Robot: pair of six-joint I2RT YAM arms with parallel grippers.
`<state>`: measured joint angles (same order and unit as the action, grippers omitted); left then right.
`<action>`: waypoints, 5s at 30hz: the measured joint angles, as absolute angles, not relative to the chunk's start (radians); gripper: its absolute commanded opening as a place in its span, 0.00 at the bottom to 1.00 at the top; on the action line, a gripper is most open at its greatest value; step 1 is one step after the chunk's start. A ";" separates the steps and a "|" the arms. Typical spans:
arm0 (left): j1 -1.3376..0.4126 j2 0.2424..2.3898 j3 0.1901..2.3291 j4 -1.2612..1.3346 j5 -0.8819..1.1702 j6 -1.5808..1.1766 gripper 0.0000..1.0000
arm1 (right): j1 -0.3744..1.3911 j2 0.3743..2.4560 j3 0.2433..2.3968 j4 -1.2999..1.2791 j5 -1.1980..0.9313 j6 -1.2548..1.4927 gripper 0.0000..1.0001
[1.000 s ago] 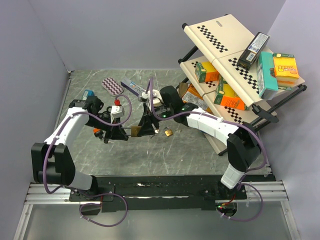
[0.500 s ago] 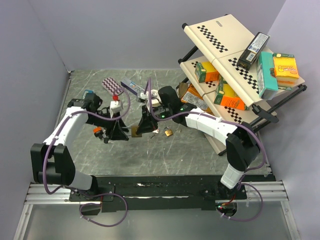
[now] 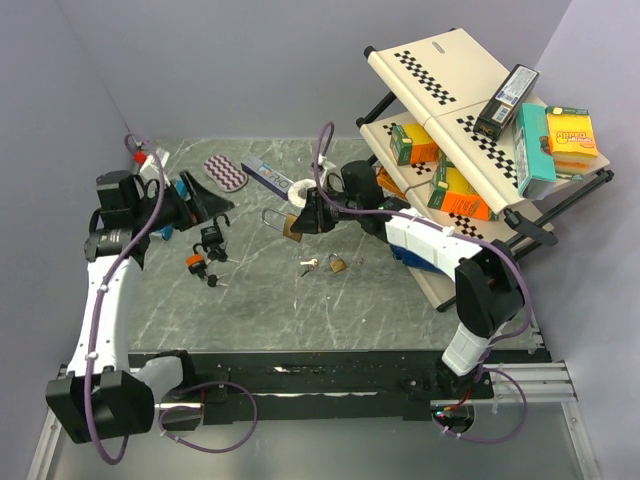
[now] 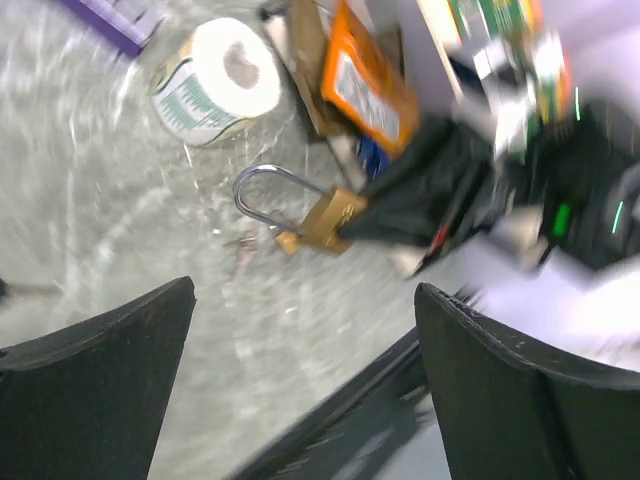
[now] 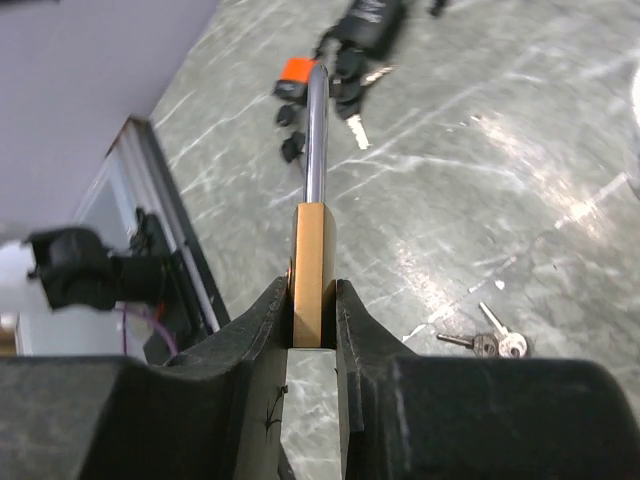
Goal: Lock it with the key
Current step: Place the lock at the center of the board, then pick up the lock from the center of the board.
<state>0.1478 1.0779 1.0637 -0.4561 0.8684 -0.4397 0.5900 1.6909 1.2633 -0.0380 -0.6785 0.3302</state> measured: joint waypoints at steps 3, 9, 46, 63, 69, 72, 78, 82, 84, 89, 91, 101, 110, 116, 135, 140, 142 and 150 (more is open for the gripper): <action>0.110 1.110 1.065 -0.449 0.744 -0.655 0.96 | 0.607 1.691 1.278 -0.069 -0.602 0.377 0.00; -0.025 1.238 1.064 -0.517 0.579 -0.929 0.96 | 0.668 1.692 1.353 -0.123 -0.488 0.432 0.00; -0.155 1.246 0.936 -0.400 0.519 -1.258 0.80 | 0.809 1.789 1.461 -0.178 -0.360 0.556 0.00; -0.154 1.248 0.885 -0.359 0.553 -1.302 0.01 | 0.809 1.789 1.458 -0.184 -0.363 0.541 0.34; -0.154 1.253 0.885 -0.393 0.517 -1.242 0.01 | 0.804 1.780 1.444 -0.161 -0.391 0.529 0.74; -0.157 1.273 0.895 -0.447 0.467 -1.174 0.01 | 0.791 1.743 1.403 -0.150 -0.421 0.506 0.95; -0.222 1.340 0.938 -0.534 0.340 -1.013 0.01 | 0.730 1.632 1.256 -0.159 -0.489 0.385 1.00; -0.288 1.398 0.970 -0.563 0.287 -0.927 0.01 | 0.693 1.544 1.155 -0.191 -0.506 0.308 1.00; -0.317 1.451 0.997 -0.578 0.259 -0.886 0.01 | 0.673 1.505 1.122 -0.207 -0.510 0.268 1.00; -0.376 1.581 1.091 -0.615 0.175 -0.805 0.01 | 0.631 1.454 1.086 -0.212 -0.510 0.217 1.00; -0.407 1.628 1.131 -0.619 0.141 -0.778 0.01 | 0.614 1.441 1.072 -0.213 -0.510 0.207 1.00; -0.479 1.809 1.201 -0.645 0.061 -0.724 0.04 | 0.582 1.421 1.054 -0.220 -0.516 0.192 1.00; -0.506 1.895 1.286 -0.667 0.033 -0.714 0.13 | 0.562 1.412 1.040 -0.218 -0.526 0.193 1.00; -0.511 1.909 1.303 -0.681 0.029 -0.714 0.29 | 0.557 1.412 1.040 -0.218 -0.535 0.192 1.00; -0.517 1.889 1.279 -0.654 0.022 -0.693 0.99 | 0.549 1.412 1.044 -0.219 -0.544 0.193 1.00; -0.519 1.856 1.263 -0.656 0.020 -0.687 0.96 | 0.549 1.412 1.059 -0.228 -0.549 0.192 1.00; -0.511 1.819 1.254 -0.659 0.012 -0.673 0.96 | 0.549 1.412 1.074 -0.234 -0.554 0.189 1.00; -0.310 1.506 1.242 -0.643 0.138 -0.484 0.96 | 0.549 1.395 1.154 -0.263 -0.596 0.157 1.00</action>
